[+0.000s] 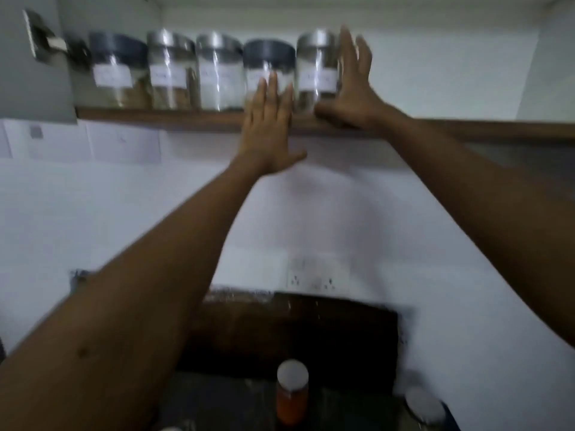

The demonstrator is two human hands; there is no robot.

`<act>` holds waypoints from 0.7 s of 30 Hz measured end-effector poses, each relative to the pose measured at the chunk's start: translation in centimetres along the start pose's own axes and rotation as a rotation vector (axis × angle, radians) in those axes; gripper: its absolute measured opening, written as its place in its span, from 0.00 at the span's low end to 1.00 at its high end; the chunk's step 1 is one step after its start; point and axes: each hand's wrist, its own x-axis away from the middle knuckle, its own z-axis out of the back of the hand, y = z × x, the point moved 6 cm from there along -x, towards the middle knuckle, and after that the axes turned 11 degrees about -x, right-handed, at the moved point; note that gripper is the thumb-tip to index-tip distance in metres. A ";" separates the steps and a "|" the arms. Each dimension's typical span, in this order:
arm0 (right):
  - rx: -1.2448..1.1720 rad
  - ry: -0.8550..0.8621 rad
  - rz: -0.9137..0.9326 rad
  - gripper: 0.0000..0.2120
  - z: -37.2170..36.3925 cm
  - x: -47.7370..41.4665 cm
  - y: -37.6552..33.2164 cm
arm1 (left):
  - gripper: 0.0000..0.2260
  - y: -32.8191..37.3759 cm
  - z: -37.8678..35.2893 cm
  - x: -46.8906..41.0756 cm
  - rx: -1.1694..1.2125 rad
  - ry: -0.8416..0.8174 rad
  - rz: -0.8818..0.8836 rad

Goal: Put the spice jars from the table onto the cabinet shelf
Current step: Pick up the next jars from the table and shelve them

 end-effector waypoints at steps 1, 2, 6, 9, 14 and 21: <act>0.022 0.059 0.011 0.47 0.4 0.9 -0.3 | 0.46 0.1 0.2 0.1 0.001 0.003 -0.002; 0.034 0.114 0.007 0.45 0.8 1.8 -0.6 | 0.46 0.1 0.6 0.2 0.003 0.007 -0.009; 0.079 0.028 -0.035 0.28 0.4 6.9 -0.1 | 0.41 2.3 0.5 4.0 0.088 0.020 -0.048; 0.084 0.067 0.021 0.33 1.0 11.9 -0.3 | 0.39 5.8 0.0 8.6 0.222 0.075 -0.124; 0.010 -0.062 -0.081 0.40 0.3 21.5 3.6 | 0.38 13.1 -3.3 16.1 0.449 -0.041 -0.218; -0.131 -0.082 -0.503 0.34 0.2 38.2 15.5 | 0.36 23.8 -12.5 26.7 0.511 -0.459 -0.332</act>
